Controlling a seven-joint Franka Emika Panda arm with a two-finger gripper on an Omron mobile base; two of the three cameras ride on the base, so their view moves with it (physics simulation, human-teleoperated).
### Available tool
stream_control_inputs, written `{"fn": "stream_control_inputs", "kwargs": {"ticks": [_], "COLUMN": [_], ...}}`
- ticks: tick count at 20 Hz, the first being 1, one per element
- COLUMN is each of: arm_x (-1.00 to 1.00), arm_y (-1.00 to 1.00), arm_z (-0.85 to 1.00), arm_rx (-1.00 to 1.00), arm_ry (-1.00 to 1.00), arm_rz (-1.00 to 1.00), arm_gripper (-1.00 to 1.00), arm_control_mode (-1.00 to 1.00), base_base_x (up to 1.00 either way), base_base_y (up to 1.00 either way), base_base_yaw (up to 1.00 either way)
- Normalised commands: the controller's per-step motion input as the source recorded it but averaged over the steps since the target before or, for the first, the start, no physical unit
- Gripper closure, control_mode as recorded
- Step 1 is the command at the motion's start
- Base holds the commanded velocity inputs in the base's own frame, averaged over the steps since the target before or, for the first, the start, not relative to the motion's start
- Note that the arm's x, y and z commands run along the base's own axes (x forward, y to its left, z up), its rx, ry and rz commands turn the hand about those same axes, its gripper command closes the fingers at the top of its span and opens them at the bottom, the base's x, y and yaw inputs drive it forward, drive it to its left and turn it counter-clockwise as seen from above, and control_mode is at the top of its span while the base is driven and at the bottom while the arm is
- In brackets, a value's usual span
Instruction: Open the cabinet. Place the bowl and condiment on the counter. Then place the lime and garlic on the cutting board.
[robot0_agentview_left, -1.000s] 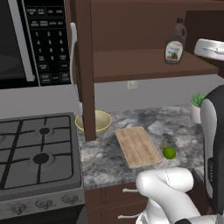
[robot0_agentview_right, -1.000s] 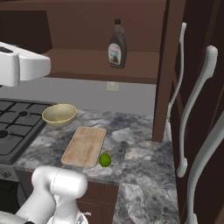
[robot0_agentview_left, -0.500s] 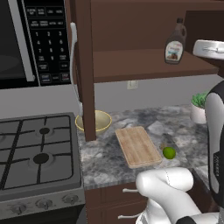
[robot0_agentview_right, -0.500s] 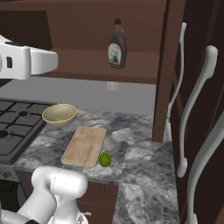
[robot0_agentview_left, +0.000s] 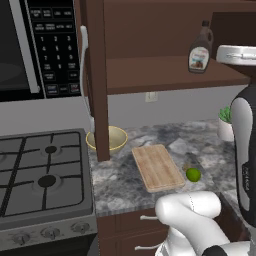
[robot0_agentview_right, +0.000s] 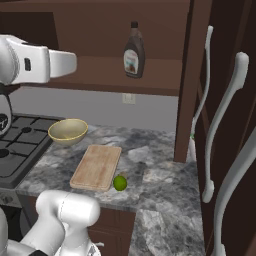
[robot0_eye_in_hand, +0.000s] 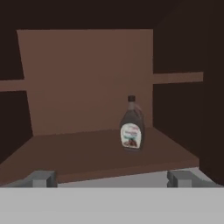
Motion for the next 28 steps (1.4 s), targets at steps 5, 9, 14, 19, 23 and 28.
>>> {"fn": "stream_control_inputs", "kwargs": {"ticks": [5, 9, 14, 19, 23, 28], "arm_x": [0.23, 0.19, 0.20, 0.20, 0.19, 0.16], "arm_y": [-0.06, -0.09, -0.06, -0.05, -0.06, -0.13], "arm_z": [-0.01, -0.03, -0.06, -0.06, -0.03, 0.06], "arm_rx": [-0.03, -0.03, -0.01, -0.01, -0.02, 0.00], "arm_ry": [0.00, 0.00, 0.00, -0.01, 0.00, 0.01], "arm_rz": [0.00, 0.00, 0.00, 0.00, 0.00, 0.00], "arm_gripper": [-1.00, -1.00, -1.00, -1.00, -1.00, -1.00], "arm_control_mode": [-1.00, -1.00, -1.00, -1.00, -1.00, -1.00], "base_base_x": [0.00, 0.00, 0.00, 0.00, 0.00, 0.00], "base_base_y": [0.00, 0.00, 0.00, 0.00, 0.00, 0.00], "base_base_yaw": [0.00, 0.00, 0.00, 0.00, 0.00, 0.00]}}
